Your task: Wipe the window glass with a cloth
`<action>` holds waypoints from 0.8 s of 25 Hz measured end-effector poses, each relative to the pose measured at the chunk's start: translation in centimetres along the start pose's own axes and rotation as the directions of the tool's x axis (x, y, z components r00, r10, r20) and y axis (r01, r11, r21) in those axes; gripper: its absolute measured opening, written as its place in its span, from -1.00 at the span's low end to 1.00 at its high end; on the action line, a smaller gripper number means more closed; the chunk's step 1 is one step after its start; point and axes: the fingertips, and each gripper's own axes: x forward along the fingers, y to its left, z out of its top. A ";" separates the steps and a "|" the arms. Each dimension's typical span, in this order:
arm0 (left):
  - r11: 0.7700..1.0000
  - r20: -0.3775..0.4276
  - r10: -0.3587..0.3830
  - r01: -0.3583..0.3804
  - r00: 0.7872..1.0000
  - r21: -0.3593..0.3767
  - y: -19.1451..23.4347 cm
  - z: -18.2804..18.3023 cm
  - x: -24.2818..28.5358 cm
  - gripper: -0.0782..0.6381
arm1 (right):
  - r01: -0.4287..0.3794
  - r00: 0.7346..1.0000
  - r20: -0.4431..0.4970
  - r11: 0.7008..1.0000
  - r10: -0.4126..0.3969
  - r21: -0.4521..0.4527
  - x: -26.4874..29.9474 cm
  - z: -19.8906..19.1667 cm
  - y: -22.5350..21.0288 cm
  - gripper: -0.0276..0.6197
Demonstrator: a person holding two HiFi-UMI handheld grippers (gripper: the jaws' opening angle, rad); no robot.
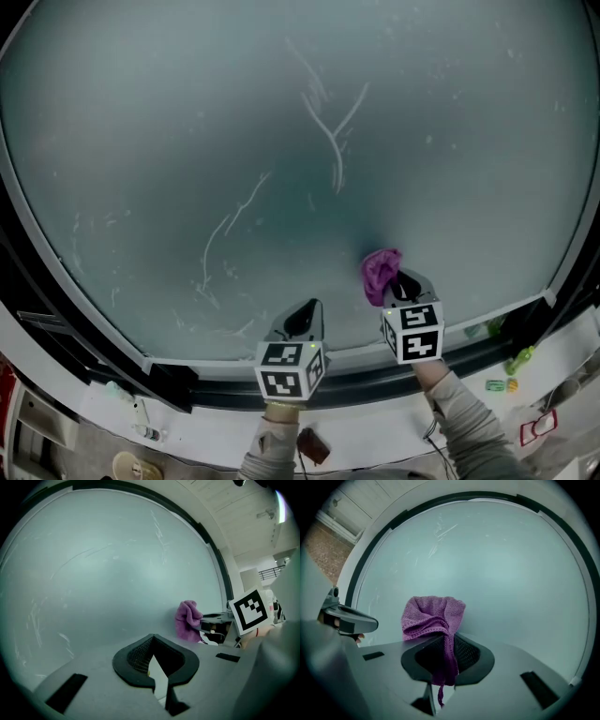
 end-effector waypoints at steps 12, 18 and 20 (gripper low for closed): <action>0.997 -0.006 -0.073 0.073 0.997 0.006 -3.7 0.0 2.3 -0.77 | 0.169 0.985 -0.049 0.984 -0.167 0.054 -2.4 -2.6 -8.4 -0.77; 0.997 -0.011 -0.075 0.075 0.997 0.003 -4.0 -0.2 2.4 -0.77 | 0.168 0.985 -0.051 0.984 -0.166 0.051 -2.6 -2.6 -8.3 -0.77; 0.997 -0.010 -0.071 0.072 0.997 0.002 -3.9 -0.2 2.3 -0.77 | 0.161 0.986 -0.046 0.986 -0.158 0.054 -2.8 -2.5 -8.0 -0.77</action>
